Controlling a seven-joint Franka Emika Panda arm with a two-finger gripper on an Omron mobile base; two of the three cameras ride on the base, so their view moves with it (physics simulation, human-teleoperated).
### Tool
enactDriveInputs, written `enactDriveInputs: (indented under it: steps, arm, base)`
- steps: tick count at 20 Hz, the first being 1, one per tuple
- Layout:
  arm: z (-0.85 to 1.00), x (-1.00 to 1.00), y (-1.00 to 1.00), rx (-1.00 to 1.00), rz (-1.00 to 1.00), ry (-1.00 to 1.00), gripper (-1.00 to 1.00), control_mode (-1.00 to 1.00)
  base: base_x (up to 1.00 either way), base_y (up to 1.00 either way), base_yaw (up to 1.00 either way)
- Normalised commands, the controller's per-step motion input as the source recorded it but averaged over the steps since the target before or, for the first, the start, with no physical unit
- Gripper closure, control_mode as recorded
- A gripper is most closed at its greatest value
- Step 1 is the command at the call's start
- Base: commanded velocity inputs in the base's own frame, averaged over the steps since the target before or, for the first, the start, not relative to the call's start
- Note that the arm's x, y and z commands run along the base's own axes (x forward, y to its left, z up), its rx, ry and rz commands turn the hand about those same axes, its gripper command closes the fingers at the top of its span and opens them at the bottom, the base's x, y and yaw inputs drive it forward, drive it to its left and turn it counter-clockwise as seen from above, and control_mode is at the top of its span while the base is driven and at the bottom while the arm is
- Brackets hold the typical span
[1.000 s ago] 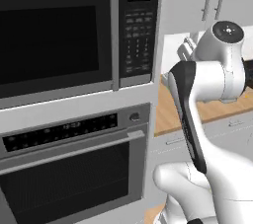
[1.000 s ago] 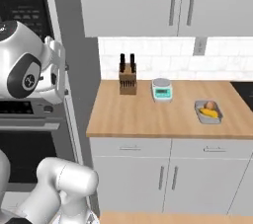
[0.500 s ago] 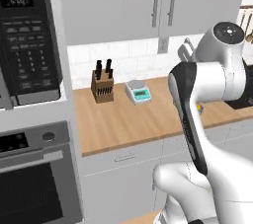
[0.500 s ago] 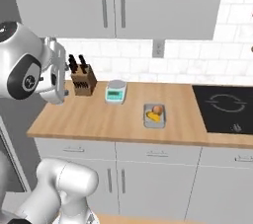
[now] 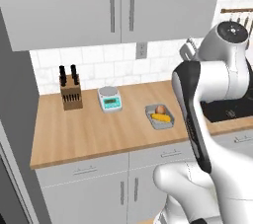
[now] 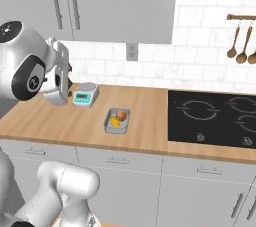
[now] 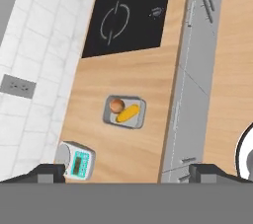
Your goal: Take the meat container that has the shrimp and place it on the second highest rack of the freezer. Then take the vegetable container that has the corn and onion and place it on the highest rack of the freezer.
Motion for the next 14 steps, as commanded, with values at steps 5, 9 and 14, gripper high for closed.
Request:
enactDriveInputs:
  steps: [5, 9, 14]
  arm:
    - [-0.8, 0.51, -0.51, 0.36, 0.19, 0.24, -1.0, -1.0]
    - [-1.0, 0.81, -0.55, 0.22, 0.18, 0.22, -1.0, -1.0]
    - [-1.0, 0.78, -0.03, 0.01, 0.11, 0.05, -1.0, -1.0]
  base:
    - [0.0, 0.0, 0.0]
    - [0.0, 0.0, 0.0]
    - [0.0, 0.0, 0.0]
